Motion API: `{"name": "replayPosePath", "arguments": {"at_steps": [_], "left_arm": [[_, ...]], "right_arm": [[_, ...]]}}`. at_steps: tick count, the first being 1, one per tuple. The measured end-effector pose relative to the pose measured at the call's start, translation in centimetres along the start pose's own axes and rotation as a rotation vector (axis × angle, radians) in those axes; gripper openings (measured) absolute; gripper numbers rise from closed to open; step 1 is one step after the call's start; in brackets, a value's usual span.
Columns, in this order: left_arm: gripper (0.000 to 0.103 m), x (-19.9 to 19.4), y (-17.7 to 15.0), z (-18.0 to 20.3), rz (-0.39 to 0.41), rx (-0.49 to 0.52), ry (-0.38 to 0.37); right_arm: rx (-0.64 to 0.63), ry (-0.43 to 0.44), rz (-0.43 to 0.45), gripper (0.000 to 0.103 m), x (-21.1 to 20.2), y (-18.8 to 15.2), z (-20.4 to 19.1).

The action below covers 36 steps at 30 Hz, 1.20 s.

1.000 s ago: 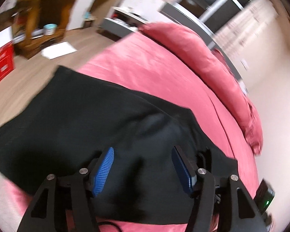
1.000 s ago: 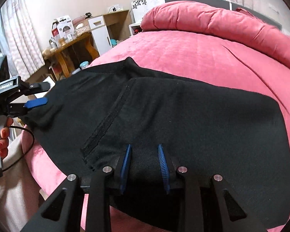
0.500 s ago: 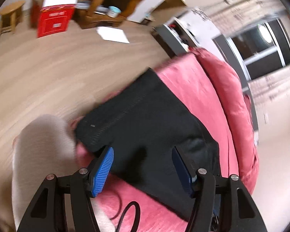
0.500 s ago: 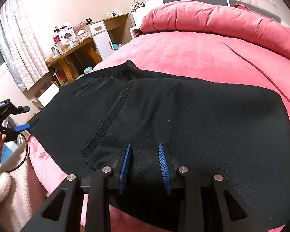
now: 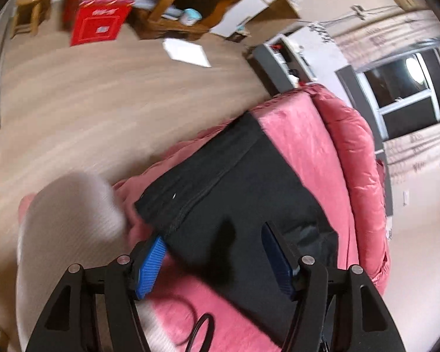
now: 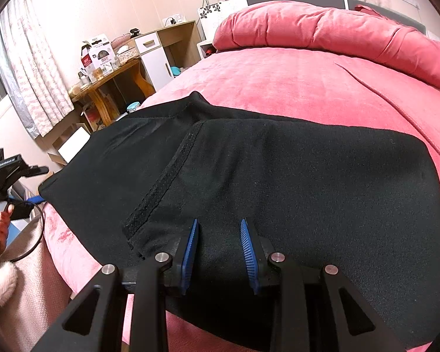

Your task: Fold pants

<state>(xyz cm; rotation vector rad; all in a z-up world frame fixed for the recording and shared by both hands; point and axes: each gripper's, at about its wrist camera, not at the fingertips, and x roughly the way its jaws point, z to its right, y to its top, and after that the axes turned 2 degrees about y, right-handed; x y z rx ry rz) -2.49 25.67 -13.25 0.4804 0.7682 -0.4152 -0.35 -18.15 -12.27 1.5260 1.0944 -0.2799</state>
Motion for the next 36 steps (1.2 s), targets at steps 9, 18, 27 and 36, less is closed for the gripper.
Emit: {"name": "replayPosePath", "arguments": {"at_steps": [9, 18, 27, 36], "left_arm": [[0.021, 0.2, 0.6, 0.9, 0.055, 0.050, 0.062], [0.015, -4.0, -0.1, 8.1, 0.182, 0.256, -0.069], [0.015, -6.8, -4.2, 18.1, 0.227, 0.587, -0.240], [0.015, -8.4, -11.8, 25.6, 0.164, 0.947, -0.415]], "right_arm": [[0.005, 0.003, 0.001, 0.031, 0.0, 0.0, 0.0], [-0.002, -0.005, 0.003, 0.031, -0.1, 0.1, -0.2], [0.142, -0.034, 0.083, 0.045, -3.0, 0.7, 2.2], [0.327, -0.067, 0.127, 0.046, -5.4, 0.8, 6.3]]}}
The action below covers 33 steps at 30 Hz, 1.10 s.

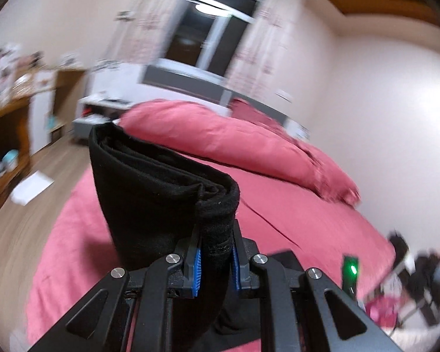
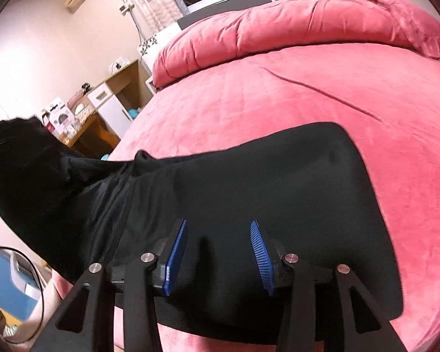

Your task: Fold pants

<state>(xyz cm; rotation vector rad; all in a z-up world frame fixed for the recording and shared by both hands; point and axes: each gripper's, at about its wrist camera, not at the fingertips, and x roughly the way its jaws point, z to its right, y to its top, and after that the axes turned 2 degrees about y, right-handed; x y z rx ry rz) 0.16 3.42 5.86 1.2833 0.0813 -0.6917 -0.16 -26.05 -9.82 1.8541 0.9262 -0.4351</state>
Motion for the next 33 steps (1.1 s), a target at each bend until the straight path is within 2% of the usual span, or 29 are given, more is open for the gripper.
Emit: {"name": "replayPosePath", "arguments": {"at_steps": [5, 10, 16, 21, 22, 23, 25, 27, 30, 33], "left_arm": [[0.015, 2.6, -1.0, 5.3, -0.080, 0.114, -0.156], [0.015, 6.3, -3.3, 9.1, -0.186, 0.172, -0.249], [0.015, 10.5, -7.1, 12.6, -0.329, 0.237, -0.284], [0.016, 12.7, -11.2, 13.9, -0.429, 0.292, -0.276], [0.018, 13.0, -11.9, 13.9, -0.457, 0.301, -0.275], [0.026, 13.2, -12.6, 14.0, -0.481, 0.315, -0.266], [0.032, 13.3, -13.7, 14.1, -0.527, 0.336, -0.279], [0.034, 12.2, -14.2, 14.4, -0.515, 0.376, -0.299], [0.035, 10.4, -14.3, 14.6, -0.511, 0.408, -0.370], [0.035, 8.8, -13.8, 13.8, -0.461, 0.397, -0.364]], "right_arm": [[0.046, 0.001, 0.030, 0.047, -1.1, 0.9, 1.3], [0.098, -0.001, 0.072, 0.048, -3.0, 1.5, 2.9], [0.170, 0.005, 0.124, 0.051, -5.5, 2.1, 5.2], [0.193, 0.010, 0.118, 0.051, -5.7, 1.9, 5.7], [0.190, 0.015, 0.111, 0.051, -5.5, 1.8, 5.6], [0.185, 0.026, 0.102, 0.051, -5.3, 1.7, 5.4], [0.175, 0.048, 0.082, 0.056, -4.8, 1.5, 4.9], [0.169, 0.069, 0.061, 0.060, -4.1, 1.3, 4.3], [0.167, 0.112, 0.046, 0.065, -3.7, 1.1, 3.8], [0.156, 0.125, 0.036, 0.070, -3.2, 1.0, 3.3]]}}
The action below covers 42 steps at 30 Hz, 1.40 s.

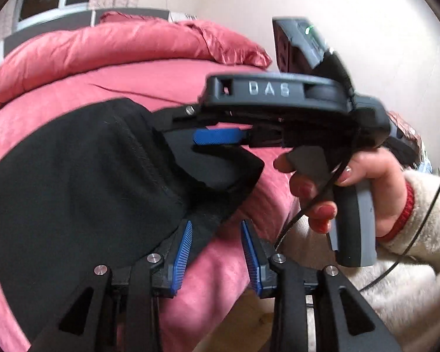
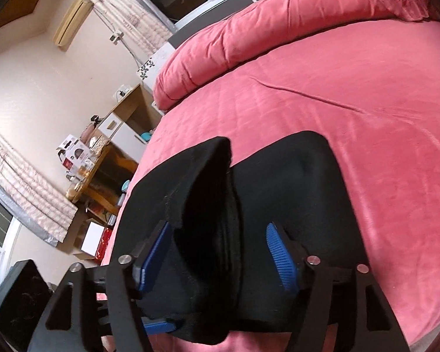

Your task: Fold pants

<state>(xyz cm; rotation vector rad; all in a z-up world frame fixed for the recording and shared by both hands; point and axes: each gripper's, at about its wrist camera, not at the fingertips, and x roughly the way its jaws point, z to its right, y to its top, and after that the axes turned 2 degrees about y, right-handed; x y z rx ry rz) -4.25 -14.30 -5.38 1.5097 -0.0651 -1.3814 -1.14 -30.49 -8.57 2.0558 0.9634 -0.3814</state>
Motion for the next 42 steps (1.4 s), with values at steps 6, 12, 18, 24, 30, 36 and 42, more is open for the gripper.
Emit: {"name": "replayPosePath", "arguments": {"at_steps": [6, 12, 18, 24, 30, 36, 42], "left_arm": [[0.035, -4.3, -0.2, -4.9, 0.127, -0.213, 0.125], [0.038, -7.1, -1.9, -10.7, 0.152, -0.416, 0.376], [0.065, -6.6, -3.9, -14.2, 0.063, -0.571, 0.471], [0.067, -6.6, -4.5, -14.7, 0.042, -0.616, 0.443], [0.067, -6.2, -4.4, -15.0, 0.035, -0.605, 0.444], [0.067, -5.9, -4.6, -15.2, 0.028, -0.614, 0.445], [0.067, -6.6, -4.7, -15.0, 0.072, -0.602, 0.442]], "right_arm": [[-0.007, 0.001, -0.046, 0.070, 1.6, -0.1, -0.3], [-0.019, -0.034, -0.091, 0.070, 3.3, -0.2, -0.1], [-0.064, -0.040, -0.119, 0.071, 4.5, -0.3, -0.5], [-0.075, -0.032, -0.152, 0.071, 5.5, -0.1, -0.5], [-0.055, -0.002, -0.162, 0.069, 6.5, 0.2, -0.6], [-0.003, 0.044, -0.181, 0.053, 7.9, 0.0, -0.9], [-0.007, 0.026, -0.169, 0.024, 7.9, -0.1, -1.2]]}}
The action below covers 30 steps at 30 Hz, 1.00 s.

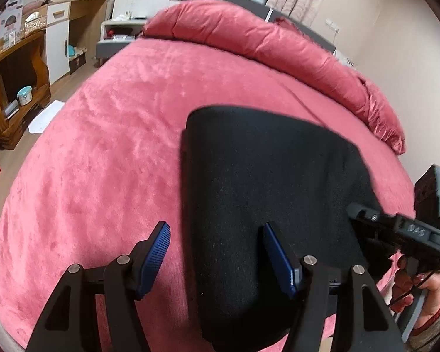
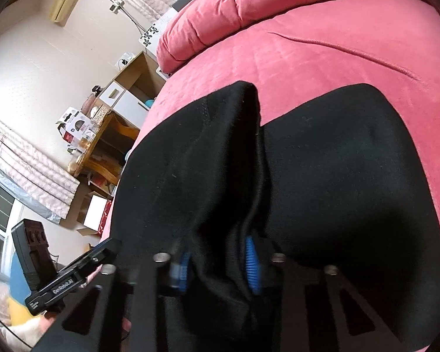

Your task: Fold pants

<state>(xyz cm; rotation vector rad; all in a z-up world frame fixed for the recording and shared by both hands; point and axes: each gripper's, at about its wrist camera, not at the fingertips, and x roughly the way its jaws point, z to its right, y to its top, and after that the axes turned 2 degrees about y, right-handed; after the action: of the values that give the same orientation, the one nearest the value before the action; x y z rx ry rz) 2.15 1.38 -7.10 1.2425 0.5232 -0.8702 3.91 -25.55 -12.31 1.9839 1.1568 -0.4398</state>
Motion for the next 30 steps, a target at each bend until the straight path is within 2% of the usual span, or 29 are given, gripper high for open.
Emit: {"name": "replayPosePath", "arguments": {"at_steps": [3, 4, 6, 9, 12, 14, 16, 21, 24, 27, 30], "left_arm": [[0.067, -1.4, 0.5, -0.6, 0.063, -0.007, 0.034], [0.067, -1.7, 0.7, -1.1, 0.064, -0.014, 0.048], [0.067, -2.0, 0.7, -2.3, 0.050, -0.043, 0.029], [0.067, -1.9, 0.2, -4.3, 0.004, -0.102, -0.034], [0.067, -0.5, -0.2, -5.4, -0.091, -0.164, -0.128], [0.068, 0.4, -0.4, -5.4, -0.116, -0.198, -0.185], [0.068, 0.8, -0.3, -4.9, -0.126, -0.187, -0.207], [0.066, 0.4, -0.3, -0.6, -0.116, -0.004, -0.235], [0.066, -0.9, -0.2, 2.0, -0.080, 0.095, -0.231], [0.066, -2.4, 0.0, 4.8, -0.033, 0.182, -0.271], [0.066, -3.3, -0.1, 8.4, 0.011, 0.322, -0.263]], "right_arm": [[0.022, 0.012, 0.008, 0.022, 0.0, -0.1, 0.5], [0.034, 0.018, 0.010, 0.022, 0.0, -0.1, 0.7], [0.046, 0.028, 0.012, 0.022, 0.1, -0.1, 1.0], [0.046, 0.034, 0.013, 0.022, 0.2, -0.2, 1.1], [0.049, 0.039, 0.015, 0.022, 0.3, -0.3, 1.3], [0.046, 0.039, 0.014, 0.020, 0.1, -0.3, 1.8], [0.041, 0.041, 0.018, 0.017, -0.3, -0.2, 1.4], [-0.013, 0.077, 0.066, 0.015, -3.1, 0.5, -0.6], [-0.037, 0.113, 0.136, 0.014, -6.6, 1.2, -1.7], [-0.067, 0.076, 0.199, 0.014, -10.2, 2.2, -1.9], [-0.067, 0.033, 0.226, 0.014, -12.5, 2.9, -0.6]]}}
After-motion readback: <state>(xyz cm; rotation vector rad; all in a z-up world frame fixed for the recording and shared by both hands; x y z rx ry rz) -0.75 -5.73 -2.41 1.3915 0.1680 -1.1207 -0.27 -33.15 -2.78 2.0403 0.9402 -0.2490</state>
